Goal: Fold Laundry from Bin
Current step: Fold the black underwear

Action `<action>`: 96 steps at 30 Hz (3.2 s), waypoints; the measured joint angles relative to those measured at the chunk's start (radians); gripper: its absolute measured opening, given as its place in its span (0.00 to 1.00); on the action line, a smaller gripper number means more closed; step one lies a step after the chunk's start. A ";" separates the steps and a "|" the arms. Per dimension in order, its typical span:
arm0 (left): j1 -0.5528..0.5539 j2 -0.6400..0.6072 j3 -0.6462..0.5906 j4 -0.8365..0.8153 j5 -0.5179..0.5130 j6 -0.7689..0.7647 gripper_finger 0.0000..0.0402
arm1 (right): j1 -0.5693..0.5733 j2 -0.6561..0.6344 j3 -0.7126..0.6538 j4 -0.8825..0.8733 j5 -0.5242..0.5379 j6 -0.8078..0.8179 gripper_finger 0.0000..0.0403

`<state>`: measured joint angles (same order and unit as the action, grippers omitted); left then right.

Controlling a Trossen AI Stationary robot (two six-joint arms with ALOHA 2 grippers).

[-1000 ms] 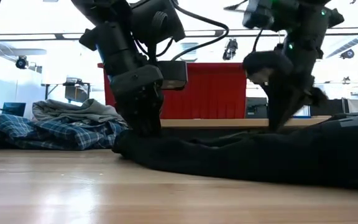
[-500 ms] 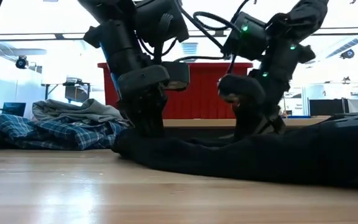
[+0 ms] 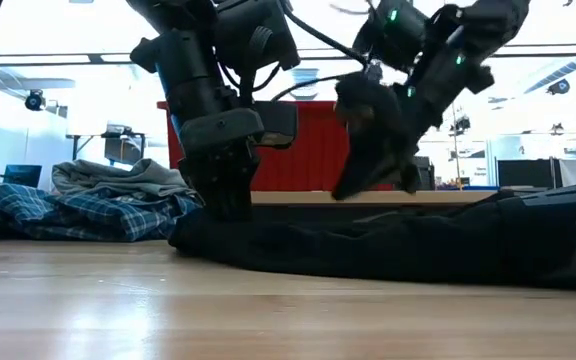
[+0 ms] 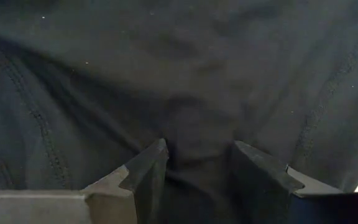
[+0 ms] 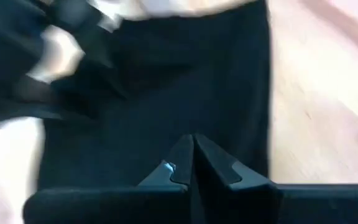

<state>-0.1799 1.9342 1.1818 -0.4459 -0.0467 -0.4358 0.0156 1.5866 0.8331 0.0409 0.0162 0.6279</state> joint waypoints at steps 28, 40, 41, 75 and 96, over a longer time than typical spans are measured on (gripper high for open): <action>0.102 -0.006 0.213 -0.153 -0.130 -0.004 0.42 | 0.012 -0.140 -0.119 -0.250 -0.148 0.065 0.02; 0.143 -0.002 -0.031 -0.006 -0.182 -0.066 0.42 | -0.040 -0.071 -0.153 -0.201 -0.132 0.084 0.02; 0.143 -0.003 -0.043 -0.005 -0.182 -0.079 0.42 | -0.041 -0.082 -0.153 -0.232 -0.123 0.089 0.02; 0.149 -0.019 0.007 -0.136 -0.206 -0.079 0.42 | -0.088 -0.400 -0.160 -0.448 -0.022 0.095 0.02; 0.110 -0.021 0.020 0.560 -0.042 0.103 0.42 | 0.488 -0.365 -0.345 -0.220 0.297 0.329 0.02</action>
<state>-0.0699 1.9135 1.2017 0.1137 -0.0883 -0.3325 0.5037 1.2215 0.4885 -0.1788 0.3134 0.9570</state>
